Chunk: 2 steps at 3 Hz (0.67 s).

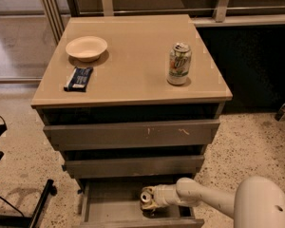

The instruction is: Place orange can into bottom drawer

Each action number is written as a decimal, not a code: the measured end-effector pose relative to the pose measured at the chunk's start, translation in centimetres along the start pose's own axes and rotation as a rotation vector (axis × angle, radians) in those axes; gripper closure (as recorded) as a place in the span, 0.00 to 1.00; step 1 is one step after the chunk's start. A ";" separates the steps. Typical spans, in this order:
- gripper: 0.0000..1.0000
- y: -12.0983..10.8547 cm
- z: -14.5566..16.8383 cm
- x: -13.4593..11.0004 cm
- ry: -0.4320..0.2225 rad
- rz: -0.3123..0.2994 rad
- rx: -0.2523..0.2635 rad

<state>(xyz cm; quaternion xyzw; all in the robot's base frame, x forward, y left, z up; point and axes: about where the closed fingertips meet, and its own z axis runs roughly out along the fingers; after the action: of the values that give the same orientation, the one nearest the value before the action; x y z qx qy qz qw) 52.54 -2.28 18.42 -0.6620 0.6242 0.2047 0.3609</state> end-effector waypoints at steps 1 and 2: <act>0.28 0.0 0.0 0.0 0.000 0.000 0.000; 0.00 0.0 0.0 0.0 0.000 0.000 0.000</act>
Offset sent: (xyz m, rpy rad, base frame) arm 0.0000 0.0000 0.0000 0.0000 0.0000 0.0000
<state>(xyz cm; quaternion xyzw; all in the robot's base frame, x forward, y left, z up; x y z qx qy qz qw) 52.53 -2.26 18.41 -0.6620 0.6242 0.2048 0.3609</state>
